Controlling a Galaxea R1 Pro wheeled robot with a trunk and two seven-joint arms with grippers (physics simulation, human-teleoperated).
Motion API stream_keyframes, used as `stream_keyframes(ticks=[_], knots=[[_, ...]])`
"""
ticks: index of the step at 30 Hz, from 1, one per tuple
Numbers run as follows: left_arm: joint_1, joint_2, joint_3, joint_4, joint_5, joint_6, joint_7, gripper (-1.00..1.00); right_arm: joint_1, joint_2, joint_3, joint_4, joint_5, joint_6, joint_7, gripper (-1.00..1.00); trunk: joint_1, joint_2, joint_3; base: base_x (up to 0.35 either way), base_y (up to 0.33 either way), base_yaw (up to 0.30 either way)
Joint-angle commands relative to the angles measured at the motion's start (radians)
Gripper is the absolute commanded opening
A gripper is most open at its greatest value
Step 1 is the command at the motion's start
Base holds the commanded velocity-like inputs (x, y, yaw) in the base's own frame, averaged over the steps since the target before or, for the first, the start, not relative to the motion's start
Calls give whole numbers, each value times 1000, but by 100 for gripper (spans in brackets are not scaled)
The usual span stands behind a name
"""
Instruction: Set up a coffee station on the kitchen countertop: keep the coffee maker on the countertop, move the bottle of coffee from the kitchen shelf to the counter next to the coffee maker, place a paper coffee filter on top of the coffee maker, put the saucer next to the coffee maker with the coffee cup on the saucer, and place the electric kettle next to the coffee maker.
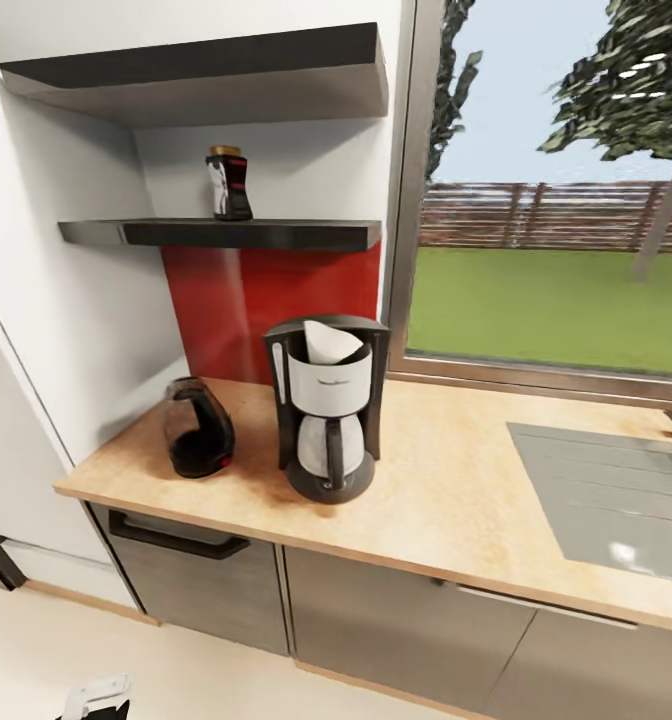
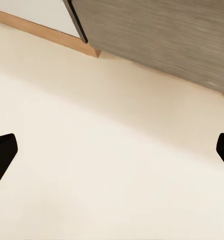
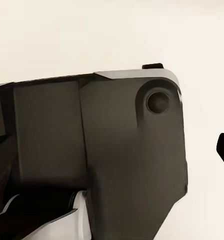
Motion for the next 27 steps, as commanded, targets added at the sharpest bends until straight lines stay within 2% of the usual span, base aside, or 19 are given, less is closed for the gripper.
stream_keyframes(ticks=[1, 12, 27], knots=[[-1, 0, -8, 1, 11, -4, -1, 100, -1, 1, -7, 0, 0, -4, 0, 100, 1, -2, -2, 7, 336, -7], [0, 1, -8, 2, 10, -4, -1, 100, -1, 1, -7, 0, 0, -4, 0, 100, 1, -2, -2, 5, 337, -1], [0, 2, -8, 2, 12, -4, -1, 100, -1, 0, -7, 0, 0, -4, 0, 100, 1, -2, -2, 90, 337, 0]])
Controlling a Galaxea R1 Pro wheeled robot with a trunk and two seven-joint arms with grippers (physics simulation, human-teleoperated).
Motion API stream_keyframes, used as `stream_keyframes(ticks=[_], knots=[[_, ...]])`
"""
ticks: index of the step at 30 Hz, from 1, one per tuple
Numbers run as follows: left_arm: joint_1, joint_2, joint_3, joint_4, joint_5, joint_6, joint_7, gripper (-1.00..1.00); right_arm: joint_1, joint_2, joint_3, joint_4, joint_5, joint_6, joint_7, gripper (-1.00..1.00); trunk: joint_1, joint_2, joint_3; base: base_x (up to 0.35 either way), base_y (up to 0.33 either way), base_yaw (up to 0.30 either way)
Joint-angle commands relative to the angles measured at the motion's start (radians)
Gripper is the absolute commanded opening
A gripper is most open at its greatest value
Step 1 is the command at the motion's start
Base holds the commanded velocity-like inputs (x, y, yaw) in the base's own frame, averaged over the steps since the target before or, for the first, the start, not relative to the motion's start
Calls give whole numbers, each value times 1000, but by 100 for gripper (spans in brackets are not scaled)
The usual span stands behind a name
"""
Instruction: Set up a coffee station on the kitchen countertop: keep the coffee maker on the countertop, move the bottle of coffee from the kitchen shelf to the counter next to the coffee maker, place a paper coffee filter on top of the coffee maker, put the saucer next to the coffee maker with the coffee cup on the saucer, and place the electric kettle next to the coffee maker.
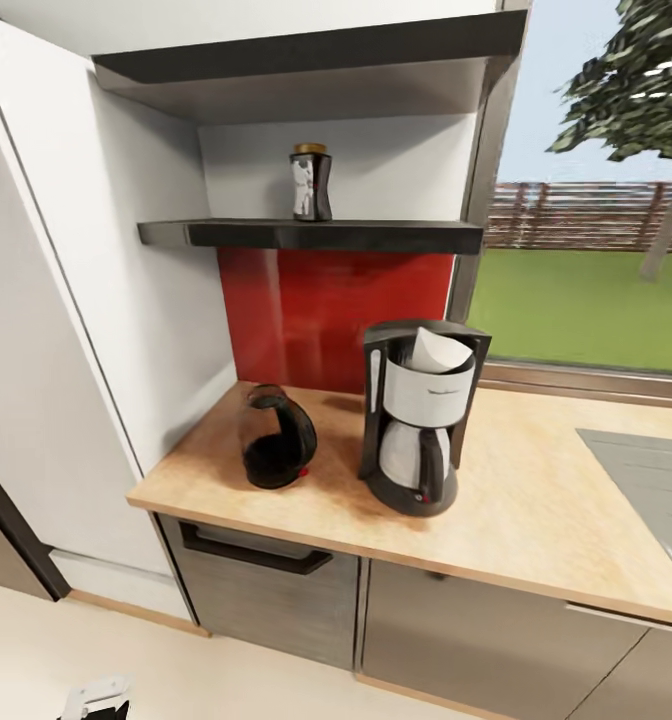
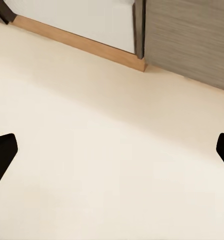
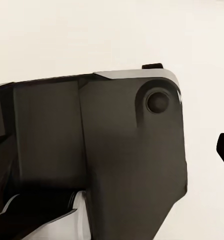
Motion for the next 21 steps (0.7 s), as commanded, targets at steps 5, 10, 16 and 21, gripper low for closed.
stream_keyframes(ticks=[5, 10, 16, 21], knots=[[-1, 1, -8, 1, 9, -4, -1, 100, -1, 0, -7, 0, 0, -4, 0, 100, 1, -2, -2, 53, 337, 0], [6, 0, -8, 0, 9, -4, -1, 100, -1, 1, -7, 1, 0, -4, 0, 100, 1, -2, -2, 2, 338, 0], [12, 0, -8, -1, 9, -4, -1, 100, -1, 1, -7, 2, 0, -4, 0, 100, 1, -2, -2, 3, 337, 0], [12, 3, -4, -2, 12, -4, -1, 100, -1, 0, -7, 1, 1, -4, -1, 100, 1, -2, -2, 101, 337, 0]])
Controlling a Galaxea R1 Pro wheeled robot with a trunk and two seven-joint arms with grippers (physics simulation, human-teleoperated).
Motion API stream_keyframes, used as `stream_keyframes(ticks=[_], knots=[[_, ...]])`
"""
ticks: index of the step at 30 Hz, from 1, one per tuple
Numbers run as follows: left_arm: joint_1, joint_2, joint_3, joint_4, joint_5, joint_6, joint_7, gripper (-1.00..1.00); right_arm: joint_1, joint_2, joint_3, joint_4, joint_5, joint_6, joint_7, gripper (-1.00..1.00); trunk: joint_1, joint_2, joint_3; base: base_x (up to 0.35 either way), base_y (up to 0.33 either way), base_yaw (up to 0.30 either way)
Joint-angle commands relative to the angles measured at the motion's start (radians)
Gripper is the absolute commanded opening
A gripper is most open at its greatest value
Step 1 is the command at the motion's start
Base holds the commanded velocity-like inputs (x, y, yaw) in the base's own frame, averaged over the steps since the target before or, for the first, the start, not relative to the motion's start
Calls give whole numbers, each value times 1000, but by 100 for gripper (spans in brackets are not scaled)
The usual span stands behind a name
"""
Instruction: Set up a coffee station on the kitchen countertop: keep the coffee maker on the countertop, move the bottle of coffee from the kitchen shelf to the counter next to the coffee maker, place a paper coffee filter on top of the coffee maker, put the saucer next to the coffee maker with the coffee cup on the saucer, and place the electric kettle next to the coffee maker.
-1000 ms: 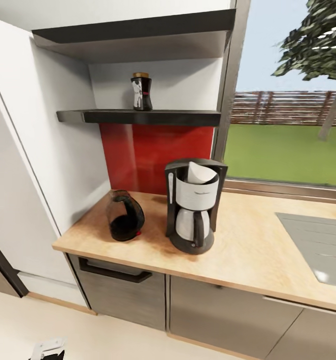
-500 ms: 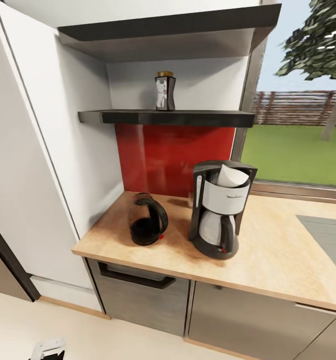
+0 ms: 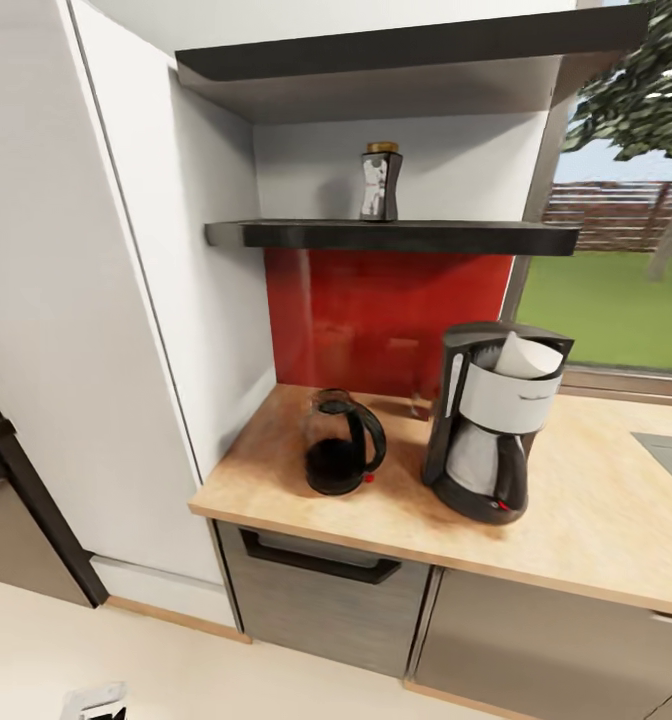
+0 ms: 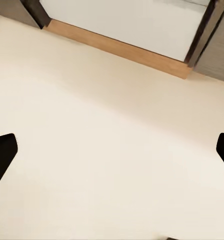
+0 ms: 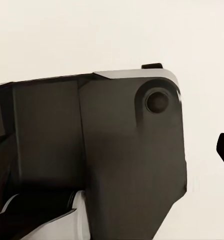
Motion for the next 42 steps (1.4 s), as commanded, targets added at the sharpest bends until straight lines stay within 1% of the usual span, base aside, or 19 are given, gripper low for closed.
stream_keyframes(ticks=[1, 6, 13, 16, 25, 32, 37, 42], knots=[[-1, 2, -8, 1, 11, -3, -1, 100, -1, 1, -7, 0, 0, -4, 0, 100, 1, -2, -2, 136, 336, 0], [6, 6, -10, 4, 6, 1, 6, 100, -1, 0, -5, 2, 0, -4, 0, 100, 1, -2, -2, 139, 336, 0], [100, 8, -17, 5, 0, 4, 8, 100, -1, 3, -1, 4, 0, -4, 3, 100, 1, -2, -2, 105, 336, 0], [121, 8, -17, 6, -1, 5, 10, 100, -1, 4, -1, 4, 0, -3, 5, 100, 1, -2, -2, 129, 320, 0], [134, 4, -18, 40, -1, 3, 11, 100, -1, 5, -2, 4, 0, -3, 5, 100, 1, -2, -2, 73, 264, 0], [135, 9, -18, 70, -1, 3, 11, 100, -1, 5, -4, 3, -1, -3, 5, 100, 1, -2, -2, 2, 30, -8], [146, 10, -19, 74, 0, 3, 11, 100, -1, 5, -4, 2, -1, -3, 5, 100, 1, -2, -2, 0, 25, -140], [148, 11, -18, 75, 0, 3, 11, 100, -1, 6, -4, -1, -3, -3, 4, 100, 1, -2, -2, 0, 199, -35]])
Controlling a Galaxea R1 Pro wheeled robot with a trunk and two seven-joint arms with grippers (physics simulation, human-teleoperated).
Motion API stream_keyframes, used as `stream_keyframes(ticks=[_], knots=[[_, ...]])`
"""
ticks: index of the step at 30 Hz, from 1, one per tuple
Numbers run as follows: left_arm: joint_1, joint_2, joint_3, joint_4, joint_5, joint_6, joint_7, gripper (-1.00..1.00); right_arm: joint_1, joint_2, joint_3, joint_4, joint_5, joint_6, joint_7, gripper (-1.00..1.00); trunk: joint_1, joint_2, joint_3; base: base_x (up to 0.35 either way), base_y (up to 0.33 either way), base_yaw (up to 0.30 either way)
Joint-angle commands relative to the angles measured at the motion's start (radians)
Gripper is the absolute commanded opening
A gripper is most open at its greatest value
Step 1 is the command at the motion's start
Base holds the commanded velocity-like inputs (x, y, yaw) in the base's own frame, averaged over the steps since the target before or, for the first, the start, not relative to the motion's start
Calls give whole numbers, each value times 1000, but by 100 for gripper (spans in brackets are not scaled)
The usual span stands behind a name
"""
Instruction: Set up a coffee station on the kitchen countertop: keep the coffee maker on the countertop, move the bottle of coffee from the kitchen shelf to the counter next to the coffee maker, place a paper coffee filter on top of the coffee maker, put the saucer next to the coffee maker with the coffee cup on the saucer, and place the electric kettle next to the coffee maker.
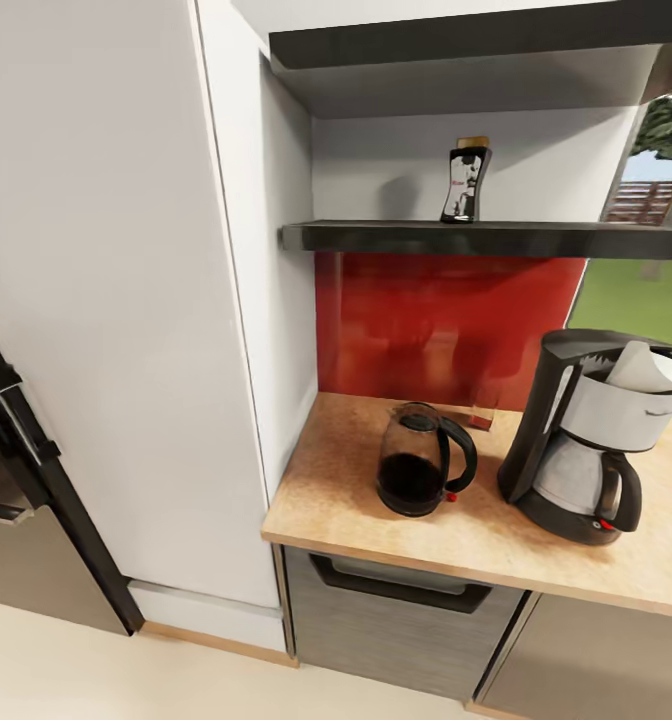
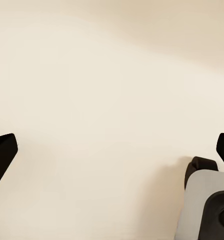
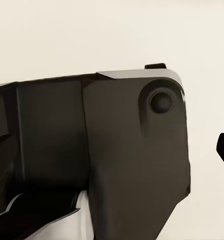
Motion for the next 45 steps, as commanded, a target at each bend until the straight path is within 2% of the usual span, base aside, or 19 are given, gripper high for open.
stream_keyframes(ticks=[1, 9, 20, 26, 30, 32, 36, 40, 41, 43, 45], knots=[[-1, 0, -8, 1, 9, -3, 0, 100, -1, 1, -7, 0, 0, -4, 0, 100, 1, -2, -2, 0, 270, -9], [-1, 2, -8, -2, 8, -3, 0, 100, -1, 1, -7, -5, -1, -4, 1, 100, 1, -2, -2, 0, 150, -2], [2, 3, -9, 0, 7, -3, 0, 100, -1, 3, 0, -70, 6, -6, 3, 100, 1, -2, -2, 0, 3, 0], [6, 4, -10, 2, -13, -4, 0, 100, -1, 2, 6, -284, 22, -13, -4, 100, 1, -2, -2, 0, 0, 0], [7, 2, -10, 1, -18, -5, 1, 100, -3, 9, 9, -388, 24, -109, -6, 100, 1, -2, -2, 0, 0, 0], [7, 2, -10, 1, -18, -6, 2, 100, -8, 22, 10, -431, 24, -162, -7, 100, 1, -2, -2, 0, 0, 0], [7, 2, -9, 1, -18, -6, 2, 100, -24, 37, 10, -516, 24, -199, -14, 100, 1, -2, -2, -38, 0, 0], [7, 2, -8, 0, -18, -6, 2, 100, -30, 53, 11, -605, 23, -207, -73, 100, 1, -2, -2, -130, 11, 0], [6, 2, -8, -1, -19, -6, 2, 100, -33, 81, 16, -676, 23, -208, -132, 100, 1, -2, -2, -19, 2, 0], [6, 2, -8, -1, -19, -6, 2, 100, -34, 81, 34, -717, 23, -208, -156, 100, 1, -2, -2, -11, 1, 0], [6, 2, -8, -1, -19, -6, 2, 100, -34, 81, 76, -781, 24, -207, -204, 100, 1, -2, -2, -5, 0, 0]])
